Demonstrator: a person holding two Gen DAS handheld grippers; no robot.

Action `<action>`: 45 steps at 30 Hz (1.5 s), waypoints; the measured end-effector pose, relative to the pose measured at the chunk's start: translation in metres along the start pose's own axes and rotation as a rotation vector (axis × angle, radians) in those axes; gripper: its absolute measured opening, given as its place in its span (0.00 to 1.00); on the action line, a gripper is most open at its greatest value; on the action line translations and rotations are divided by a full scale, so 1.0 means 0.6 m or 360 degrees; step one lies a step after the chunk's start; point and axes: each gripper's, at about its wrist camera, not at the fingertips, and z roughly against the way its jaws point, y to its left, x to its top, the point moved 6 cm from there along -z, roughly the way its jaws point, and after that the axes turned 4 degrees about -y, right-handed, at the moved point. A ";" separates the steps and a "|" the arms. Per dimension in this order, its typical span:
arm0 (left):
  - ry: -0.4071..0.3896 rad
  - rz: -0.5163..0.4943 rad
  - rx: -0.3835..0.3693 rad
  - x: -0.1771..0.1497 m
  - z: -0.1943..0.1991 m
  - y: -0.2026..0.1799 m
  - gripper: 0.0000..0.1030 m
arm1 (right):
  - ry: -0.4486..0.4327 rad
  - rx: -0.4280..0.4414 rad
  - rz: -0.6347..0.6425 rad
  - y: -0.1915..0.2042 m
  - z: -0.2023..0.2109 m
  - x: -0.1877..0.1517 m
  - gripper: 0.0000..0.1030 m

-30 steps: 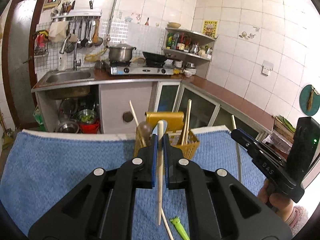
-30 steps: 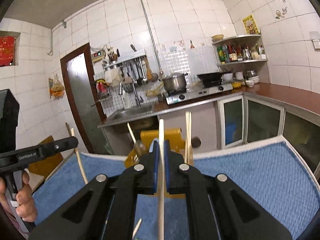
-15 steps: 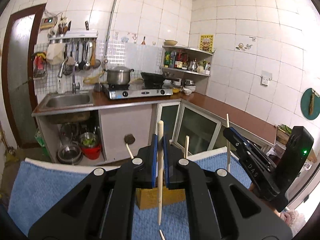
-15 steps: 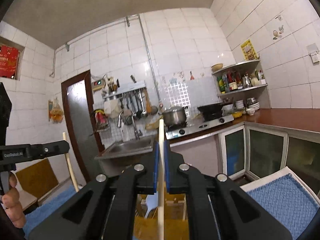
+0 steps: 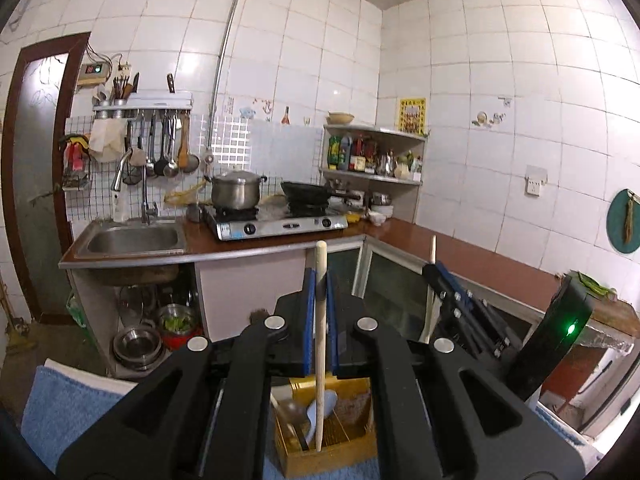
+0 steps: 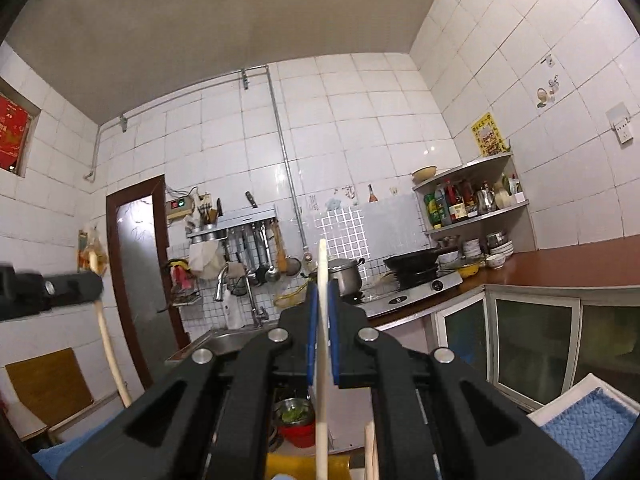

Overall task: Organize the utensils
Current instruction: 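Lift and carry the chopsticks to the yellow holder with both tools, then open both tools to drop the chopsticks into the holder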

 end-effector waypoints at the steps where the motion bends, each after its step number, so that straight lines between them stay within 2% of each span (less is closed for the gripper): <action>1: -0.0013 -0.0014 0.0010 -0.001 -0.007 0.001 0.04 | -0.0010 -0.0011 -0.0001 0.000 -0.005 -0.004 0.06; 10: 0.0047 0.0023 -0.0014 -0.079 -0.059 0.017 0.04 | -0.0141 -0.0120 0.0102 0.013 -0.005 -0.037 0.06; 16: 0.0086 0.0038 -0.0023 -0.120 -0.072 0.030 0.04 | -0.0128 -0.0141 0.0150 0.016 -0.008 -0.050 0.05; 22: 0.0144 0.0064 -0.0025 -0.163 -0.082 0.041 0.04 | -0.0088 -0.0098 0.0202 0.020 -0.005 -0.073 0.05; 32: 0.0213 0.0093 -0.0010 -0.216 -0.084 0.055 0.04 | 0.0034 -0.0043 0.0298 0.008 0.031 -0.121 0.05; 42: 0.0348 0.0113 -0.0007 -0.252 -0.090 0.056 0.05 | 0.0265 -0.0071 0.0308 -0.017 0.055 -0.158 0.06; 45: 0.0390 0.0154 0.0001 -0.260 -0.085 0.062 0.13 | 0.0360 -0.0073 0.0310 -0.018 0.057 -0.166 0.06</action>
